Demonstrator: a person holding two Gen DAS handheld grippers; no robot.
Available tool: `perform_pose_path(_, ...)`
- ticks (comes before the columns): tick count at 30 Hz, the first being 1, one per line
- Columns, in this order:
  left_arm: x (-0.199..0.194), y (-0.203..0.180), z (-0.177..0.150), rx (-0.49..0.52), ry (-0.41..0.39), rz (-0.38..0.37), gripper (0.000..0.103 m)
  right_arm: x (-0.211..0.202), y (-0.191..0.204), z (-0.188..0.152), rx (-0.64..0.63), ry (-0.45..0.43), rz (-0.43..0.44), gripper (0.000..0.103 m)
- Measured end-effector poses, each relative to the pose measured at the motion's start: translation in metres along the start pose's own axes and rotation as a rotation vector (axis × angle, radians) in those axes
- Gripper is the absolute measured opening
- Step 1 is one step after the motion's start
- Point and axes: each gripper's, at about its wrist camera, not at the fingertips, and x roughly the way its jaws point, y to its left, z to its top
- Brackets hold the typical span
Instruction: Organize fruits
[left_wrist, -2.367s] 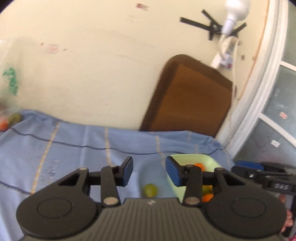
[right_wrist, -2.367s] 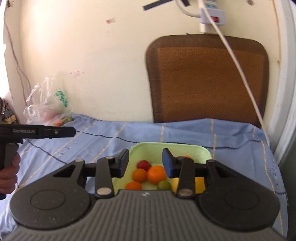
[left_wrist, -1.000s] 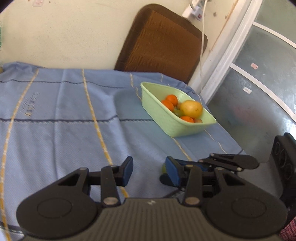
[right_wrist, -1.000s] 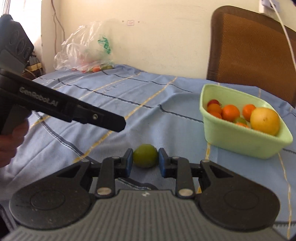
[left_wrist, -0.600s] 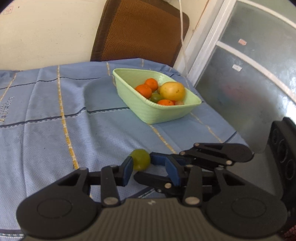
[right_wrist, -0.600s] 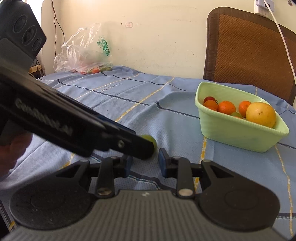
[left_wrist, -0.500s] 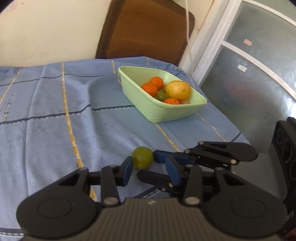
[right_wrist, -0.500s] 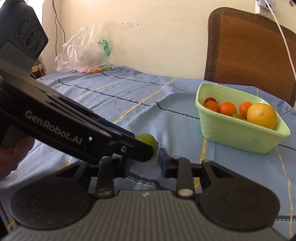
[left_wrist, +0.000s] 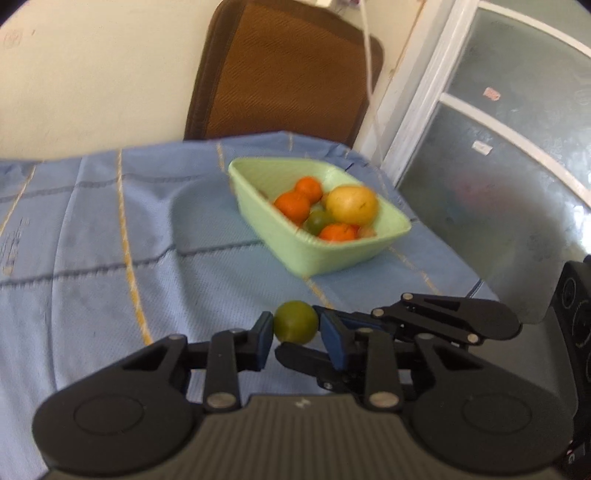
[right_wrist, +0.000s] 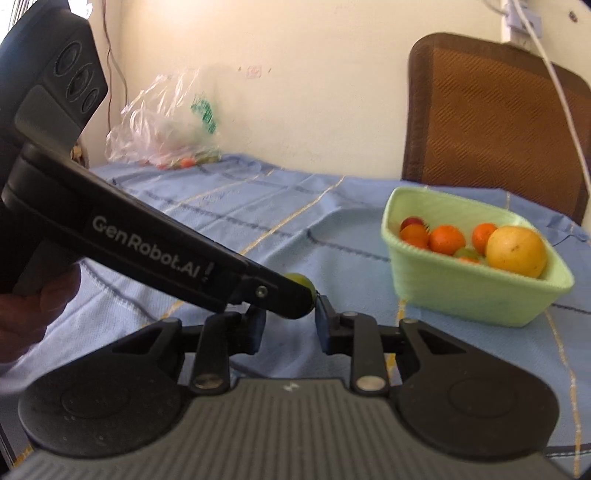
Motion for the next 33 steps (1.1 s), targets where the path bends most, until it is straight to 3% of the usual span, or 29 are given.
perform_pose_path(4,0.003,-0.014,0.030,0.050,-0.057,-0.028,0.028,-0.009,-0.014,0.014,0.004,-0.100,-0.089,0.032)
perform_pose_path(8,0.031,-0.022,0.055,0.083,-0.081,-0.046,0.031,-0.002,-0.042,0.023,0.055,-0.132,-0.165,0.033)
perform_pose_path(11,0.056,-0.022,0.065,0.073,-0.074,-0.020,0.036,0.014,-0.063,0.025,0.117,-0.120,-0.210,0.035)
perform_pose_path(14,0.053,-0.015,0.063,0.028,-0.100,-0.003,0.036,0.019,-0.076,0.019,0.176,-0.137,-0.231,0.035)
perform_pose_path(16,0.039,-0.005,0.057,0.001,-0.128,0.008,0.036,0.015,-0.081,0.012,0.219,-0.160,-0.221,0.044)
perform_pose_path(22,-0.012,0.024,0.027,-0.073,-0.188,0.142,0.036,-0.001,-0.086,0.010,0.319,-0.252,-0.244,0.045)
perform_pose_path(27,-0.035,0.040,-0.015,-0.080,-0.162,0.292,0.036,-0.016,-0.079,0.002,0.398,-0.267,-0.316,0.045)
perform_pose_path(33,-0.050,0.062,-0.054,-0.108,-0.155,0.465,0.036,-0.034,-0.055,-0.017,0.526,-0.234,-0.251,0.049)
